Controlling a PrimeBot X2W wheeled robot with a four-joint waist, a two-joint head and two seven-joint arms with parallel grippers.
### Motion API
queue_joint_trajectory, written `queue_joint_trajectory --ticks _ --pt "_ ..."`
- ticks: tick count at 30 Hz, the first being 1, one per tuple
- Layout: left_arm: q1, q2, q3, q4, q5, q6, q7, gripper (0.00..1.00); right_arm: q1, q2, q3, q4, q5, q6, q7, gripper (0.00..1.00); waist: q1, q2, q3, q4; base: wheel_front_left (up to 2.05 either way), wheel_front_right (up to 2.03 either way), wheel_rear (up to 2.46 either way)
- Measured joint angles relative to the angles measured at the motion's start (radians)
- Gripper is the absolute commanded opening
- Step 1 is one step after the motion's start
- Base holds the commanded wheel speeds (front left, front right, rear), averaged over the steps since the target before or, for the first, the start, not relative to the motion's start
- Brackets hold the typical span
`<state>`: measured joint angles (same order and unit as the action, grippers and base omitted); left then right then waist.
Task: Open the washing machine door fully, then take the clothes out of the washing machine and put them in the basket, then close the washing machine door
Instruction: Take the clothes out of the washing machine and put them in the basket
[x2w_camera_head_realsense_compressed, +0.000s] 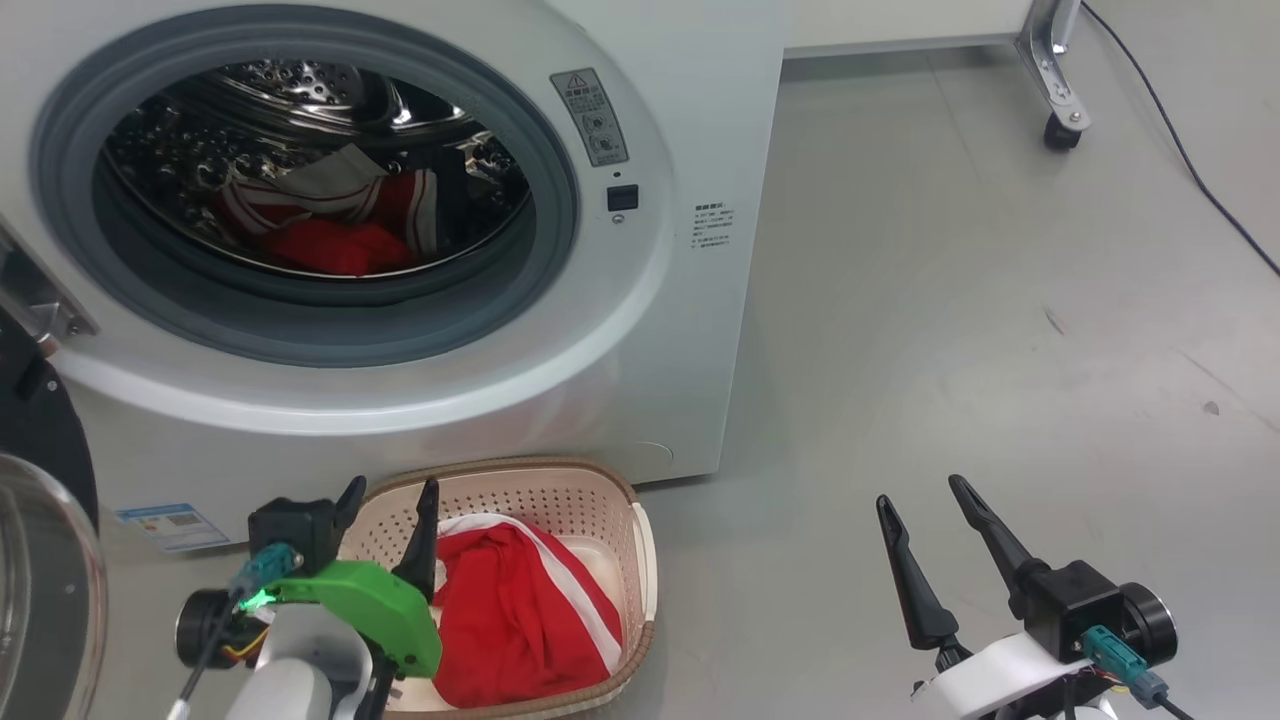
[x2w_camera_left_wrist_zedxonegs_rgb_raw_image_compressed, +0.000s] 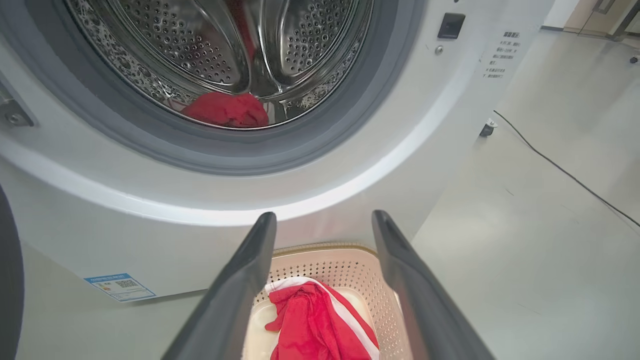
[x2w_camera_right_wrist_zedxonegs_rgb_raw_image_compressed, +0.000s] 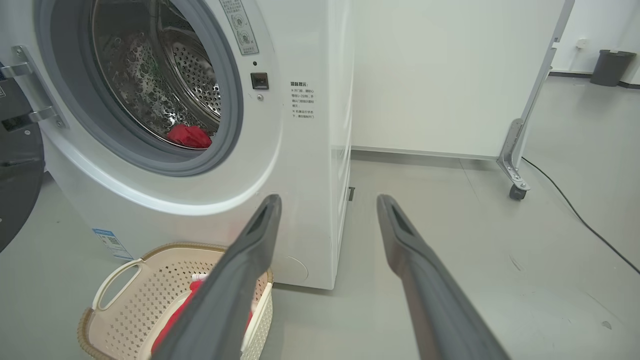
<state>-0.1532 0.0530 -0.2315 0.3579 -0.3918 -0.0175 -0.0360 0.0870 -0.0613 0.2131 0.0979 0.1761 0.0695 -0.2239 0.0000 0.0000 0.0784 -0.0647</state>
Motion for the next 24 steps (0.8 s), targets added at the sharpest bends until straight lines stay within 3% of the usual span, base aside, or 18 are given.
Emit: queue_joint_trajectory --ticks 8,24 --pt "-0.163 0.006 0.011 0.102 -0.022 -0.024 0.121 1.00 -0.037 0.001 0.023 -0.009 0.003 0.009 0.002 1.00 0.0000 0.0000 0.065 -0.050 0.00 0.00 0.00" --pt "-0.542 0.156 0.072 0.211 -0.020 -0.033 0.346 1.00 -0.102 0.006 0.053 -0.043 0.032 0.025 -0.002 1.00 0.0000 0.0000 0.232 -0.138 0.00 0.00 0.00"
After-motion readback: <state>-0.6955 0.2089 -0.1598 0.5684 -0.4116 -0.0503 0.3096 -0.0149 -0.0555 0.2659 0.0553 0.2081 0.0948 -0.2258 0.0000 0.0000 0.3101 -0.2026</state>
